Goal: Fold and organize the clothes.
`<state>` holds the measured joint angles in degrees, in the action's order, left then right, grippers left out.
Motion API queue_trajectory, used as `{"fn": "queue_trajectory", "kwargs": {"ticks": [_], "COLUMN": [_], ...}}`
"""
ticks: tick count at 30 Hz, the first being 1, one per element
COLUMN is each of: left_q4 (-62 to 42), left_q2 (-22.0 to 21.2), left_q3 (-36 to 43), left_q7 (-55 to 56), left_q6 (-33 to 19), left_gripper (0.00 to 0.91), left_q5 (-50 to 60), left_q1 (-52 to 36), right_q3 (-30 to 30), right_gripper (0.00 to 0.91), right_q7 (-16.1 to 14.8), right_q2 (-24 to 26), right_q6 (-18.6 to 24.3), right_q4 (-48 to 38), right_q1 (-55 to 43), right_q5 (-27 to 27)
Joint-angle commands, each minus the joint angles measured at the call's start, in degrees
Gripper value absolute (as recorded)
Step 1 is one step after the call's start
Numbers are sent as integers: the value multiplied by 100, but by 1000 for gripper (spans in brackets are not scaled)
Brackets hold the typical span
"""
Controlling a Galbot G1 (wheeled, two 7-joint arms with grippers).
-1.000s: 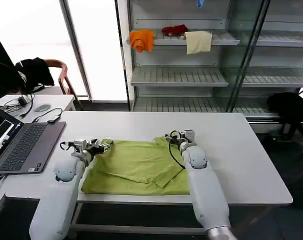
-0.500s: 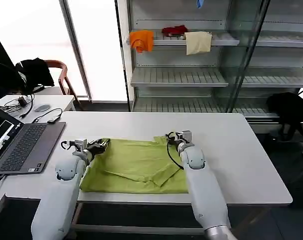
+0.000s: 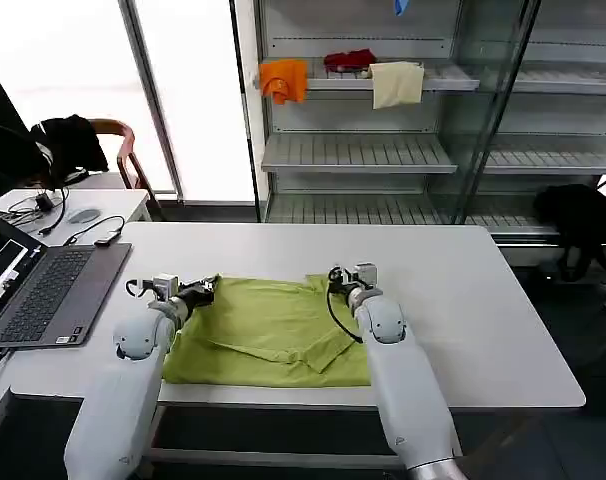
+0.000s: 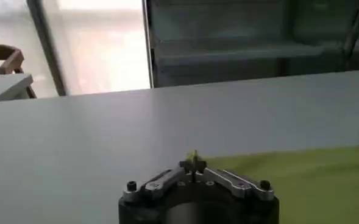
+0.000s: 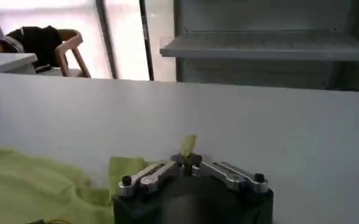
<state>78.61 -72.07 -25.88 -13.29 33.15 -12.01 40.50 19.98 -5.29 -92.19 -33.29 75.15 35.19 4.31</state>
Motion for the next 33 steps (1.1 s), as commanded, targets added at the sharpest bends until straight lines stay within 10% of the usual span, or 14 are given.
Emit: {"fn": "queue_trajectory", "kwargs": {"ticks": [1, 33], "left_q4": [350, 2499], "left_q2": [26, 572], "left_q3": [-46, -1072], "left_q7": [29, -513], "left_q6": [-9, -175], "left_gripper": [10, 10], "left_q5": [-171, -1357], "left_q1": [46, 2380], "right_q3": [-111, 4], "right_gripper": [0, 0], "right_q7": [103, 49], "right_q2": [323, 757], "right_q6": [5, 0], "right_q4": [771, 3550], "right_q1": [243, 2902], "right_q5": [421, 470]}}
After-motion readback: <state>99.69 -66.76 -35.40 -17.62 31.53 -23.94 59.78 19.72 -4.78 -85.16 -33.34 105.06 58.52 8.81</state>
